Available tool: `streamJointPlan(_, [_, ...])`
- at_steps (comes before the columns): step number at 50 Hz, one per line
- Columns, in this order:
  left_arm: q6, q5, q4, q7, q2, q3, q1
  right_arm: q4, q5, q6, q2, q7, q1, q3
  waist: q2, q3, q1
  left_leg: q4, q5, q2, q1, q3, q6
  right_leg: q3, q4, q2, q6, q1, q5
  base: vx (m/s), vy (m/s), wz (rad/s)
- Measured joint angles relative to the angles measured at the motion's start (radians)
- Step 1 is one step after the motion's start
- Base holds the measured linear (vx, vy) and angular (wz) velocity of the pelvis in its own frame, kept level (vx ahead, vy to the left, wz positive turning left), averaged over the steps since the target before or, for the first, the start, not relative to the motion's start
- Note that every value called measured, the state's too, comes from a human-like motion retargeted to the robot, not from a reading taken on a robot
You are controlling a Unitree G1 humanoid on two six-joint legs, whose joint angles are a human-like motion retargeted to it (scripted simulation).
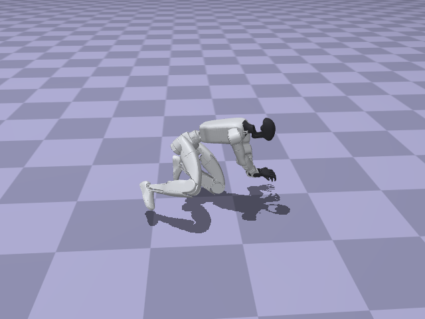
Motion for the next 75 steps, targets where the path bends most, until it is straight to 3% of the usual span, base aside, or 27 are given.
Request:
streamJointPlan(5, [0.012,0.036,-0.025,0.021,0.016,0.022,0.009,-0.175,0.012,-0.06,-0.208,-0.127,0.002,0.057,-0.017,-0.001,-0.013,-0.007,0.007,0.007,0.0,-0.01,0.005,-0.006,-0.006,0.004,0.002,0.015,0.0,0.0,0.0,0.0])
streamJointPlan(7, [0.003,-0.005,-0.035,0.036,0.02,0.038,0.03,-0.377,0.218,-0.173,-0.413,-0.166,-0.029,0.224,-0.012,-0.001,-0.024,-0.008,0.017,0.021,0.0,-0.014,0.042,-0.014,-0.012,0.001,-0.003,0.028,0.01,0.0,0.0,0.0])
streamJointPlan(9, [0.003,0.024,-0.025,0.068,0.038,0.036,0.026,-0.405,0.11,-0.142,-0.558,-0.175,-0.07,0.256,-0.05,-0.004,-0.041,-0.016,0.017,0.021,0.001,-0.018,0.03,-0.022,-0.023,0.002,0.015,0.034,0.014,0.0,0.0,0.0])
streamJointPlan(12, [0.005,0.069,-0.03,0.062,0.129,0.008,0.056,-0.48,-0.01,-0.2,-0.823,-0.109,-0.114,0.278,-0.15,-0.026,-0.09,-0.027,0.021,0.018,0.008,-0.016,0.018,-0.028,-0.04,0.0,0.035,0.044,0.018,0.05,0.05,-0.15])
streamJointPlan(15, [0.006,0.115,-0.023,0.061,0.204,0.033,0.093,-0.391,-0.023,-0.252,-1.056,-0.055,-0.092,0.278,-0.222,-0.06,-0.142,-0.04,0.022,0.02,0.009,-0.013,0.005,-0.04,-0.058,0.004,0.042,0.039,0.028,0.06,0.05,-0.38])
streamJointPlan(17, [0.011,0.131,-0.034,0.049,0.247,0.053,0.129,-0.202,-0.02,-0.186,-1.18,-0.03,-0.09,0.278,-0.239,-0.075,-0.175,-0.046,0.019,0.032,0.014,-0.007,0.012,-0.046,-0.066,0.002,0.042,0.039,0.033,0.06,0.07,-0.35])
streamJointPlan(19, [0.005,0.114,-0.025,0.038,0.24,0.083,0.163,0.012,0.294,-0.198,-1.273,-0.006,-0.146,0.259,-0.211,-0.085,-0.2,-0.05,0.013,0.045,0.019,-0.003,0.023,-0.054,-0.073,-0.001,0.042,0.043,0.036,0.05,0.08,-0.24])
streamJointPlan(22, [0.0,0.068,0.004,0.028,0.21,0.071,0.156,0.286,0.987,-0.284,-1.418,0.015,-0.345,0.122,-0.177,-0.071,-0.205,-0.058,0.011,0.06,0.035,0.001,0.035,-0.07,-0.085,-0.006,0.042,0.06,0.04,0.04,0.06,-0.09])
streamJointPlan(24, [0.034,0.047,0.017,0.007,0.213,0.072,0.162,0.399,1.26,-0.242,-1.51,-0.01,-0.508,0.011,-0.183,-0.074,-0.214,-0.065,0.01,0.066,0.043,0.006,0.04,-0.074,-0.092,-0.006,0.042,0.065,0.042,0.05,0.06,-0.14])
streamJointPlan(26, [0.051,0.036,0.021,-0.006,0.231,0.075,0.172,0.452,1.413,-0.228,-1.594,-0.026,-0.591,0.0,-0.192,-0.078,-0.231,-0.071,0.008,0.071,0.049,0.009,0.044,-0.077,-0.098,-0.007,0.042,0.07,0.044,0.03,0.03,-0.05])
streamJointPlan(29, [0.063,0.036,0.02,-0.012,0.228,0.11,0.192,0.447,1.426,-0.238,-1.675,0.016,-0.545,0.087,-0.176,-0.108,-0.248,-0.059,-0.006,0.081,0.024,0.003,0.063,-0.079,-0.086,-0.009,0.042,0.05,0.04,0.04,0.01,-0.26])
streamJointPlan(32, [0.056,0.052,0.023,0.0,0.19,0.141,0.196,0.407,1.358,-0.264,-1.702,0.01,-0.457,0.109,-0.13,-0.073,-0.247,-0.077,-0.004,0.095,0.064,0.007,0.067,-0.092,-0.105,-0.01,0.041,0.097,0.048,0.02,0.06,0.35])
streamJointPlan(35, [0.085,0.063,0.03,-0.006,0.136,0.173,0.207,0.416,1.329,-0.221,-1.643,0.003,-0.352,0.004,-0.08,-0.068,-0.235,-0.081,-0.01,0.106,0.081,0.006,0.072,-0.098,-0.109,-0.008,0.03,0.117,0.051,0.0,0.03,0.19])
streamJointPlan(40, [0.103,0.064,0.02,-0.01,0.137,0.161,0.2,0.416,1.366,-0.206,-1.346,-0.014,0.072,-0.46,-0.086,-0.063,-0.224,-0.072,-0.011,0.099,0.082,0.002,0.074,-0.097,-0.097,-0.011,0.012,0.119,0.048,-0.02,-0.01,0.07])
streamJointPlan(42, [0.106,0.055,0.025,-0.014,0.12,0.124,0.172,0.356,1.324,-0.211,-1.202,0.001,0.197,-0.53,-0.102,-0.088,-0.192,-0.051,-0.015,0.096,0.047,-0.003,0.085,-0.09,-0.073,-0.011,0.001,0.08,0.041,-0.05,-0.07,-0.16])
streamJointPlan(43, [0.088,0.056,0.029,-0.008,0.113,0.09,0.13,0.319,1.312,-0.23,-1.139,0.003,0.223,-0.55,-0.106,-0.052,-0.172,-0.057,-0.012,0.096,0.065,0.003,0.08,-0.088,-0.078,-0.013,0.006,0.096,0.043,-0.07,-0.03,0.29])
streamJointPlan(46, [0.067,0.05,0.027,-0.006,0.085,0.047,0.075,0.192,1.146,-0.256,-0.932,-0.013,0.278,-0.494,-0.103,-0.033,-0.117,-0.049,-0.013,0.09,0.066,0.006,0.075,-0.08,-0.067,-0.017,-0.004,0.09,0.036,-0.03,-0.03,0.13])
streamJointPlan(49, [0.051,0.045,0.009,0.001,0.046,0.035,0.046,0.043,0.83,-0.231,-0.759,-0.086,0.279,-0.318,-0.077,-0.032,-0.063,-0.038,-0.007,0.077,0.04,0.003,0.075,-0.068,-0.052,-0.019,-0.01,0.068,0.026,-0.03,-0.07,-0.01])
streamJointPlan(53, [0.037,0.073,0.002,0.017,-0.019,0.041,-0.008,-0.014,0.232,-0.06,-0.6,-0.189,0.205,-0.142,-0.023,-0.009,0.003,-0.026,-0.003,0.061,0.015,-0.008,0.07,-0.054,-0.04,-0.015,-0.007,0.056,0.004,-0.02,-0.08,0.13])
streamJointPlan(56, [0.037,0.07,0.002,0.029,-0.023,0.038,-0.02,0.032,0.157,0.036,-0.53,-0.289,0.187,-0.19,-0.01,-0.004,0.017,-0.023,-0.009,0.076,0.003,-0.019,0.067,-0.055,-0.038,-0.001,-0.011,0.052,-0.008,0.01,-0.08,0.0])
streamJointPlan(58, [0.029,0.061,0.001,0.029,0.001,0.025,-0.016,0.043,0.171,0.025,-0.531,-0.274,0.171,-0.159,-0.019,-0.002,0.01,-0.024,-0.017,0.099,0.004,-0.024,0.063,-0.058,-0.04,0.014,-0.011,0.051,-0.01,0.02,-0.07,-0.12])
streamJointPlan(62, [0.008,0.062,-0.001,0.035,0.076,0.037,0.031,-0.046,0.005,-0.049,-0.639,-0.158,0.058,0.085,-0.054,0.0,-0.04,-0.031,-0.027,0.137,0.023,-0.023,0.053,-0.054,-0.05,0.044,0.005,0.055,-0.003,0.01,-0.01,-0.04])
streamJointPlan(65, [-0.005,0.071,-0.015,0.034,0.153,0.084,0.101,-0.203,-0.025,-0.171,-0.786,-0.071,-0.077,0.277,-0.088,-0.003,-0.1,-0.037,-0.025,0.143,0.044,-0.016,0.05,-0.05,-0.06,0.051,0.016,0.065,0.004,0.0,0.0,0.0])
streamJointPlan(68, [-0.024,0.077,-0.022,0.041,0.275,0.062,0.133,-0.255,-0.038,-0.242,-0.962,-0.006,-0.113,0.278,-0.201,-0.015,-0.152,-0.046,-0.022,0.144,0.059,-0.004,0.05,-0.045,-0.069,0.054,0.026,0.064,0.013,0.04,0.03,-0.16])
streamJointPlan(70, [-0.003,0.088,-0.01,0.036,0.239,0.122,0.203,-0.198,-0.058,-0.196,-1.114,0.02,-0.122,0.278,-0.184,-0.083,-0.177,-0.054,-0.017,0.133,0.042,0.004,0.054,-0.046,-0.076,0.039,0.039,0.053,0.014,0.11,0.09,-0.38])
streamJointPlan(72, [-0.002,0.076,-0.011,0.021,0.19,0.204,0.305,-0.088,0.174,-0.177,-1.231,0.018,-0.145,0.254,-0.142,-0.17,-0.203,-0.066,-0.011,0.124,0.02,0.002,0.047,-0.057,-0.088,0.036,0.042,0.038,0.019,0.13,0.09,-0.52])
streamJointPlan(75, [0.014,0.053,-0.006,0.007,0.2,0.225,0.348,0.155,0.693,-0.208,-1.36,0.023,-0.218,0.017,-0.14,-0.193,-0.242,-0.08,-0.002,0.115,0.012,-0.001,0.038,-0.063,-0.102,0.039,0.042,0.036,0.031,0.08,0.07,-0.24])
